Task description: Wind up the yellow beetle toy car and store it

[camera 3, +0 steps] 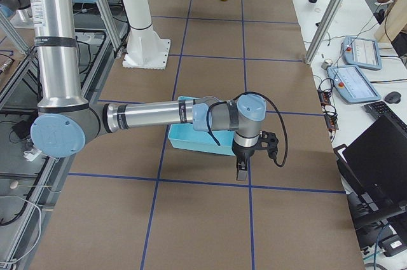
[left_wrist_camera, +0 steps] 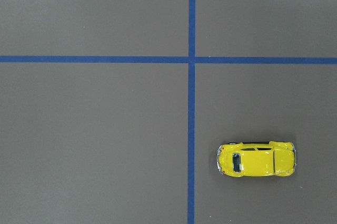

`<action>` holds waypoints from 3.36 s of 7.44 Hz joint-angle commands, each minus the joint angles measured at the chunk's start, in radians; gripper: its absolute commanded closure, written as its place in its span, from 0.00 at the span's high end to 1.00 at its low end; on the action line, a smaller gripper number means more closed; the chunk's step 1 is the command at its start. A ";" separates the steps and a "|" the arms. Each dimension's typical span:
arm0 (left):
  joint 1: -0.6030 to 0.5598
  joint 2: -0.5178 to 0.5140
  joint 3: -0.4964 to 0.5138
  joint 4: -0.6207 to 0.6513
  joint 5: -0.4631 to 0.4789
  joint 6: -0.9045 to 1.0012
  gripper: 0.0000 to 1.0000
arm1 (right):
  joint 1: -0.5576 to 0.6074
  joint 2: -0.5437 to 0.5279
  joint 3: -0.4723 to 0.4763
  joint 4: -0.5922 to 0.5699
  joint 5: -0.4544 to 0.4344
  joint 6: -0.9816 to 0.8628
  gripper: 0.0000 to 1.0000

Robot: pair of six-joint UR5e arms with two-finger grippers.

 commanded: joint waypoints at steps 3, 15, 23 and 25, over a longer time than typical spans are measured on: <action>0.002 -0.001 -0.002 0.000 0.000 0.000 1.00 | 0.000 -0.001 -0.002 -0.001 0.000 0.001 1.00; 0.113 -0.039 -0.117 -0.006 0.035 0.363 1.00 | 0.000 -0.009 -0.002 0.002 0.000 0.001 1.00; 0.317 -0.007 -0.012 -0.239 0.130 1.068 1.00 | -0.002 -0.001 -0.007 0.002 -0.002 0.001 1.00; 0.374 -0.007 0.026 -0.241 0.123 1.069 1.00 | -0.002 -0.001 -0.007 0.002 -0.002 0.001 1.00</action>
